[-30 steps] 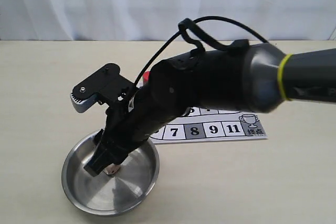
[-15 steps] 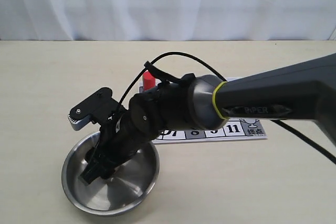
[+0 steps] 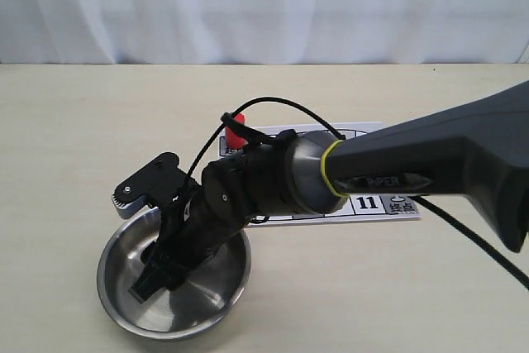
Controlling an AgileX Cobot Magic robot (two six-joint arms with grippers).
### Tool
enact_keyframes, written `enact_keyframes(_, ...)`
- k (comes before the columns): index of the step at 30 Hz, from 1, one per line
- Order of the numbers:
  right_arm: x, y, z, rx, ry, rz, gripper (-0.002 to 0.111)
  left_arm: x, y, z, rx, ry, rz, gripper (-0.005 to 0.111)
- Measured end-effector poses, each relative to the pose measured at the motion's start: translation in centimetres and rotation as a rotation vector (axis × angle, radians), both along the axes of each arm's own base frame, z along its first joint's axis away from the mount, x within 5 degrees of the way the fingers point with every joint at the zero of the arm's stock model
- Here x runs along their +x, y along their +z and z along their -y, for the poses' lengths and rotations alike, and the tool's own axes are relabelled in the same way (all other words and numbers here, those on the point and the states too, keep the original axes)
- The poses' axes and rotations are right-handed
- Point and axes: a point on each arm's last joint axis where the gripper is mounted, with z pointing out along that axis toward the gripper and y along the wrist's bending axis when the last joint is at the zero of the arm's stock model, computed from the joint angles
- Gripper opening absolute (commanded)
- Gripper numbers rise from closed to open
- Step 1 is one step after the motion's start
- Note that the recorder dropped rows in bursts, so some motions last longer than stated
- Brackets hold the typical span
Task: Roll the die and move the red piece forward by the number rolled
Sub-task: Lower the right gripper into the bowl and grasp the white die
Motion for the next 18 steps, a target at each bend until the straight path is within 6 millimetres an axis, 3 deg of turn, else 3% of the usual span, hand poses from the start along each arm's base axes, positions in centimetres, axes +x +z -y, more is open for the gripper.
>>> enact_keyframes(7, 0.0, 0.0, 0.0, 0.0, 0.0, 0.0, 0.004, 0.0, 0.0, 0.0, 0.0, 0.0, 0.0, 0.0)
enact_keyframes(12, -0.1, 0.7, 0.1, 0.003, 0.003, -0.001, 0.004, 0.0, 0.0, 0.0, 0.0, 0.0, 0.0, 0.0)
enact_keyframes(18, -0.5, 4.0, 0.4, 0.039, 0.012, 0.021, 0.004, 0.0, 0.0, 0.0, 0.0, 0.0, 0.0, 0.0)
